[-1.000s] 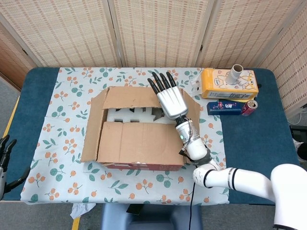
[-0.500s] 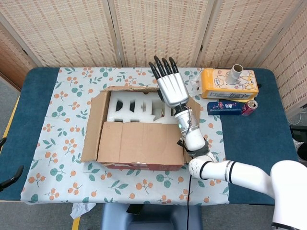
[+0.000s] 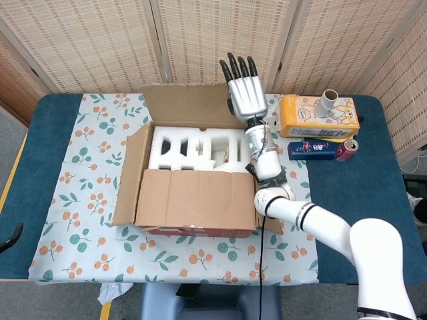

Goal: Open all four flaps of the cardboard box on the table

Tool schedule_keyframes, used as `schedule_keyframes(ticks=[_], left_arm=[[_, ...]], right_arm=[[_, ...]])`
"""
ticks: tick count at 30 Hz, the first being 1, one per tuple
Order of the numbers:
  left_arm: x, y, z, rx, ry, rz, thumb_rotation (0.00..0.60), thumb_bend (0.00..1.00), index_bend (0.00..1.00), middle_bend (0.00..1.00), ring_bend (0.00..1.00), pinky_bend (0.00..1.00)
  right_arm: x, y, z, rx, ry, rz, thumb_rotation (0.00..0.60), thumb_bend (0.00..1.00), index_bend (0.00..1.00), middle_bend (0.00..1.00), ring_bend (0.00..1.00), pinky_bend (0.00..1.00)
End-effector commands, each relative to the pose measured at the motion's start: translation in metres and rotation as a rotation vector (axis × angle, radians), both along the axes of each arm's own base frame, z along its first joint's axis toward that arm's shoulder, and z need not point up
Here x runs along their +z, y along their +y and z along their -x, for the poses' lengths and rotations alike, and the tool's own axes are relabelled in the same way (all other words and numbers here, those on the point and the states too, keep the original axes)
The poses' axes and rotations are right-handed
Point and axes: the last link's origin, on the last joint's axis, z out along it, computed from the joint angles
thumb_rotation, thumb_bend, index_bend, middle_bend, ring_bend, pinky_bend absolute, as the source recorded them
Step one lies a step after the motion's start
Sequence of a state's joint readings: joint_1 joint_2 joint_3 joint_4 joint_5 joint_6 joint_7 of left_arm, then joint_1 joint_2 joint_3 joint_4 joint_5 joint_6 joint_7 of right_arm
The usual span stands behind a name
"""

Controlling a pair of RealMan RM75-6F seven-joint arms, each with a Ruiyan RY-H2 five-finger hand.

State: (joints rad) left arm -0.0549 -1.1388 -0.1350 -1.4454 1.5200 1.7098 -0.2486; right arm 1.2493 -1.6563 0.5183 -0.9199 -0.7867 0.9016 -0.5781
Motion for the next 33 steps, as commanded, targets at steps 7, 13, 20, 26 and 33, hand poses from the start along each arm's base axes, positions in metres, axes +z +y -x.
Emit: schedule_keyframes(ticks=[7,13,20,26,33], left_arm=[[0.001,0.002,0.001,0.007,0.008,0.002,0.600,0.35,0.00,0.00,0.00,0.00],[-0.001,0.002,0.001,-0.001,0.010,0.017,0.600,0.35,0.00,0.00,0.00,0.00],[-0.008,0.005,-0.002,0.010,0.014,0.053,0.600,0.35,0.00,0.00,0.00,0.00],[-0.021,0.010,-0.008,0.016,0.063,0.098,0.600,0.35,0.00,0.00,0.00,0.00],[-0.023,0.009,-0.010,0.013,0.078,0.085,0.600,0.35,0.00,0.00,0.00,0.00]], right_arm=[[-0.018,-0.025,-0.003,-0.021,-0.044,-0.039,0.600,0.44,0.00,0.00,0.00,0.00],[-0.018,-0.008,-0.005,0.025,-0.167,-0.134,0.600,0.44,0.00,0.00,0.00,0.00],[0.000,0.062,0.009,0.017,-0.303,-0.367,0.600,0.44,0.00,0.00,0.00,0.00],[0.018,0.114,0.025,-0.018,-0.293,-0.493,0.600,0.44,0.00,0.00,0.00,0.00],[0.033,0.152,0.043,0.000,-0.260,-0.567,0.600,0.44,0.00,0.00,0.00,0.02]])
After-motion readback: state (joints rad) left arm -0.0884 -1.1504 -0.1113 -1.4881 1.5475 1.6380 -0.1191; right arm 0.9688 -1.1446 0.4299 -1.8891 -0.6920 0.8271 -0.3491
